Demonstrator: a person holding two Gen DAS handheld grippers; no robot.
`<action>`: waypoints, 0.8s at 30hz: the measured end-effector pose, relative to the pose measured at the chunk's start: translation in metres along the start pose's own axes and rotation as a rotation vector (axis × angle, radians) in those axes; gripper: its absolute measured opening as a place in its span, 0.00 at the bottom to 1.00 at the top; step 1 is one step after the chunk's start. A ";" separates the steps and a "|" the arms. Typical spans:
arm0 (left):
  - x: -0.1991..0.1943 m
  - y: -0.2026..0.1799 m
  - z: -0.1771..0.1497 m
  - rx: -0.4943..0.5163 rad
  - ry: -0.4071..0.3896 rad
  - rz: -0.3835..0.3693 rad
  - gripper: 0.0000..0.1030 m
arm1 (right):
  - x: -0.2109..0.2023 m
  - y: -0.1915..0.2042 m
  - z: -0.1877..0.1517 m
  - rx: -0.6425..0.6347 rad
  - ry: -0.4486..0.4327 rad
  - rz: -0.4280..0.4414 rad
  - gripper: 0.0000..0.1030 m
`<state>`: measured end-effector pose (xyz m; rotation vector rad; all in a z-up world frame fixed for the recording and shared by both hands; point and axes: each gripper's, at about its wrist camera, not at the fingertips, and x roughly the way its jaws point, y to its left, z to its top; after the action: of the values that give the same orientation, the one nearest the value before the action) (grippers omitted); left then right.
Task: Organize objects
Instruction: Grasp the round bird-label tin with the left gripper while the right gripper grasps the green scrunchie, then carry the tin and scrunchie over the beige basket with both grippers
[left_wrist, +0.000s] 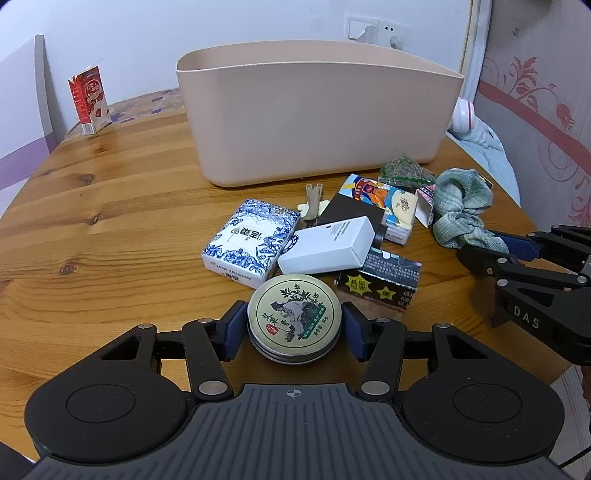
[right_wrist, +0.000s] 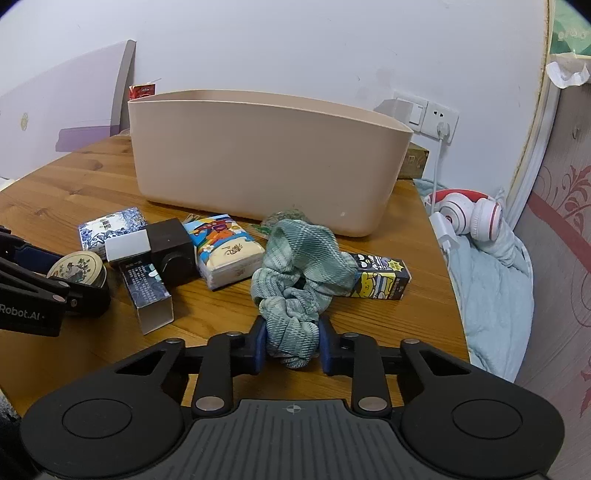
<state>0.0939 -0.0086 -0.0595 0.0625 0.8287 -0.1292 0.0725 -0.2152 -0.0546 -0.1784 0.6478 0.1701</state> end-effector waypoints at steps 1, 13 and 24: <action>-0.001 0.000 -0.001 0.002 0.003 -0.005 0.54 | -0.001 -0.001 -0.001 0.005 -0.003 0.001 0.21; -0.027 0.003 0.007 0.020 -0.064 -0.005 0.54 | -0.032 -0.009 0.011 0.052 -0.071 -0.025 0.20; -0.054 0.008 0.033 0.020 -0.155 0.001 0.54 | -0.060 -0.012 0.039 0.067 -0.178 -0.037 0.20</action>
<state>0.0829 0.0006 0.0032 0.0705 0.6731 -0.1395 0.0505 -0.2249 0.0140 -0.1097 0.4717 0.1268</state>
